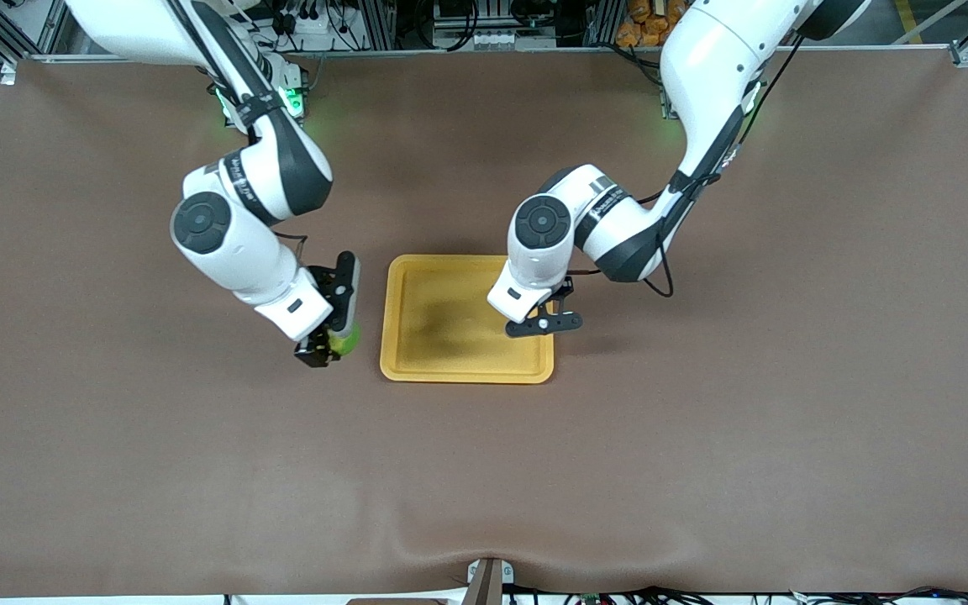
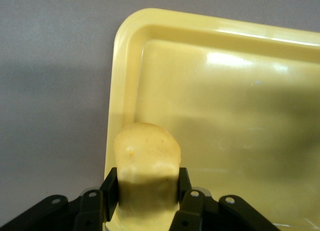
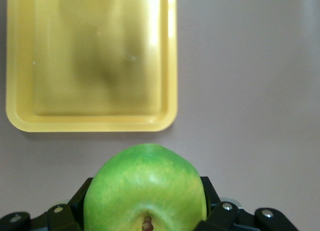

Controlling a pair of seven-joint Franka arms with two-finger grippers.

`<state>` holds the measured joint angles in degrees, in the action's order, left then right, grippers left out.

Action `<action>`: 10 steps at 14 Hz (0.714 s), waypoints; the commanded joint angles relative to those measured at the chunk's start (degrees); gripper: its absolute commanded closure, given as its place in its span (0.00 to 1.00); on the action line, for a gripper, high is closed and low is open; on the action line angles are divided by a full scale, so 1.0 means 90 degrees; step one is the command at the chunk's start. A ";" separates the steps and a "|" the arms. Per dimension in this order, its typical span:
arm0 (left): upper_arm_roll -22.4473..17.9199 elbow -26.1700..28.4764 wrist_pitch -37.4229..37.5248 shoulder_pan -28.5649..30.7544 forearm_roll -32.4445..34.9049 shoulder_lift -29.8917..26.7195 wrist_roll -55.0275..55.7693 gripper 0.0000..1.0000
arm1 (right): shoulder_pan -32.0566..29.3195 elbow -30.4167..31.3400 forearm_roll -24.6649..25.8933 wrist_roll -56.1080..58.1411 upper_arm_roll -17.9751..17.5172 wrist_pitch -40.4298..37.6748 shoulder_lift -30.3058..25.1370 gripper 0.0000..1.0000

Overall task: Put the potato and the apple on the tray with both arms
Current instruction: 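Lift the apple with the right gripper while the left gripper carries potato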

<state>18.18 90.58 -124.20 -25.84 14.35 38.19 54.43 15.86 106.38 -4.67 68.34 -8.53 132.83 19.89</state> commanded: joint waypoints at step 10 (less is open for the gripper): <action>-0.0067 -0.0270 -0.0388 -0.0117 0.0338 0.0541 -0.0344 1.00 | 0.0815 0.0542 -0.0048 -0.0327 0.0049 0.1450 0.0690 1.00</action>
<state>18.09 89.99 -126.82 -26.09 15.91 41.36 51.67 21.77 109.24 -4.67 67.17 -8.51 142.90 26.32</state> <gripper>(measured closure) 0.498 0.137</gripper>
